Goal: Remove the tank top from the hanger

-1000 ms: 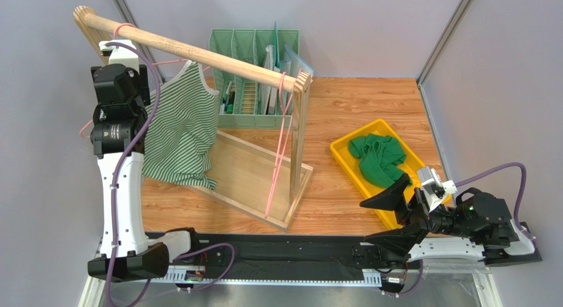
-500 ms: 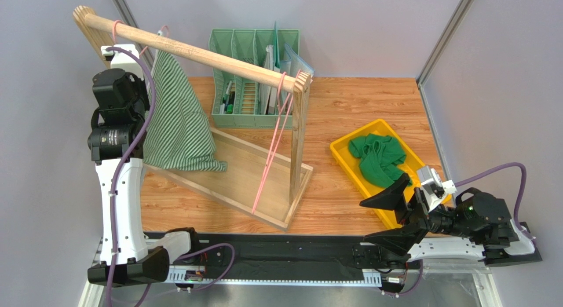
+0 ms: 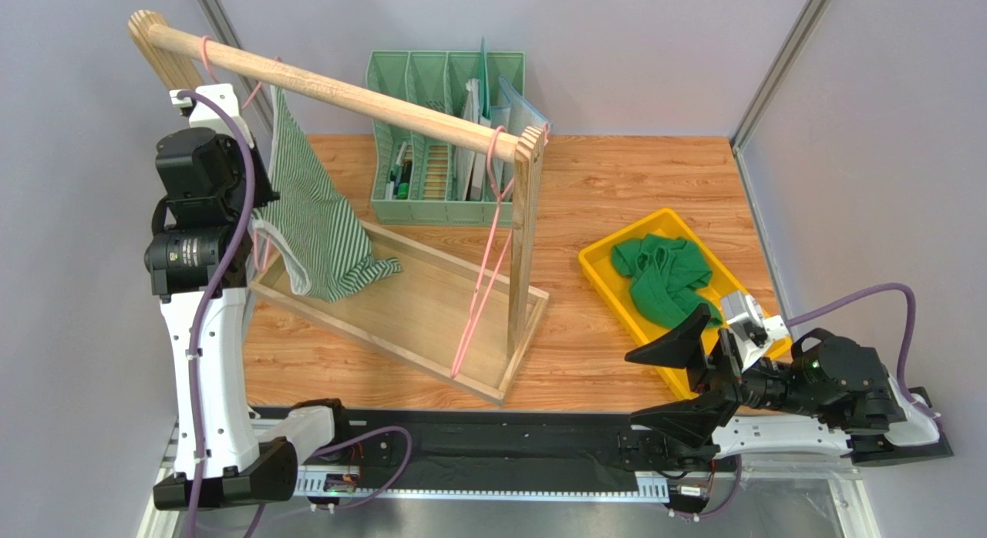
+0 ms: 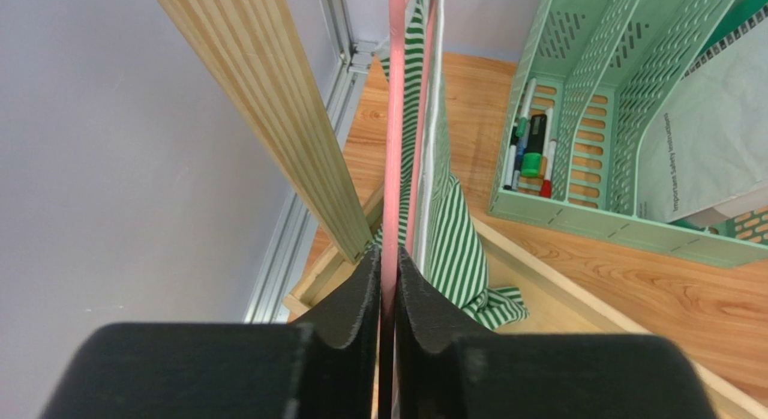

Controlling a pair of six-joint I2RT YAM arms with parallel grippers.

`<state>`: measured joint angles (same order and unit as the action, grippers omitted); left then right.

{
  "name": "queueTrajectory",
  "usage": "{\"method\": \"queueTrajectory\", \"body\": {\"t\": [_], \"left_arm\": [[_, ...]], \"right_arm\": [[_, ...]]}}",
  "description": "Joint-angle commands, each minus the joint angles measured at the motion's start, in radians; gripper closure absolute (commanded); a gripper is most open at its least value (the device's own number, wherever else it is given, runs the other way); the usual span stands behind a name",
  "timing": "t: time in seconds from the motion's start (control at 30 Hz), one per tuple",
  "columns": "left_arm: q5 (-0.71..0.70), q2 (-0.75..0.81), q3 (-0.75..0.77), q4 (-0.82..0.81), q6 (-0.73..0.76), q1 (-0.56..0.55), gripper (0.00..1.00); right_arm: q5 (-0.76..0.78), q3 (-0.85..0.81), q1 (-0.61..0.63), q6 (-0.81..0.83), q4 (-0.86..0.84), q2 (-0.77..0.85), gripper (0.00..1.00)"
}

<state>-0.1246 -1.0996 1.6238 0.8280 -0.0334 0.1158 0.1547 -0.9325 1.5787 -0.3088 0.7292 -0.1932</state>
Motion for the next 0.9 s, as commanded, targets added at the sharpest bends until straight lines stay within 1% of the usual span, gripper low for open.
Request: {"method": "queueTrajectory", "body": {"t": [0.0, 0.03, 0.1, 0.2, 0.23, 0.33, 0.4, 0.43, 0.73, 0.87], "left_arm": [[-0.006, 0.018, 0.076, 0.014, -0.049, 0.007, 0.8], [-0.015, 0.011, 0.083, 0.017, -0.048, 0.005, 0.78], [-0.018, -0.003, 0.108, 0.032, -0.048, 0.007, 0.77], [-0.01, -0.034, 0.137, 0.059, -0.048, 0.005, 0.8], [-0.004, -0.043, 0.139, 0.06, -0.048, 0.007, 0.84], [0.0, -0.057, 0.146, 0.063, -0.049, 0.005, 0.92], [-0.001, -0.06, 0.153, 0.063, -0.051, 0.007, 0.95], [-0.003, -0.063, 0.16, 0.068, -0.054, 0.007, 1.0], [0.02, -0.057, 0.228, 0.091, -0.102, 0.007, 1.0], [0.014, -0.029, 0.269, 0.099, -0.164, 0.007, 1.0]], "right_arm": [[0.008, -0.017, 0.004, 0.013, -0.011, -0.012, 0.0], [0.008, -0.015, 0.003, 0.011, -0.013, -0.015, 0.0], [0.006, -0.015, 0.003, 0.008, -0.014, -0.017, 0.0], [0.006, -0.014, 0.003, 0.005, -0.013, -0.015, 0.0], [0.008, -0.014, 0.003, 0.005, -0.014, -0.015, 0.0], [0.012, -0.012, 0.003, 0.004, -0.014, -0.008, 0.0], [0.016, -0.014, 0.003, 0.002, -0.011, -0.006, 0.0], [0.016, -0.014, 0.003, 0.002, -0.011, -0.006, 0.0], [0.023, -0.017, 0.003, -0.001, -0.002, 0.0, 0.0], [0.022, -0.017, 0.003, -0.003, -0.004, -0.003, 0.0]]}}
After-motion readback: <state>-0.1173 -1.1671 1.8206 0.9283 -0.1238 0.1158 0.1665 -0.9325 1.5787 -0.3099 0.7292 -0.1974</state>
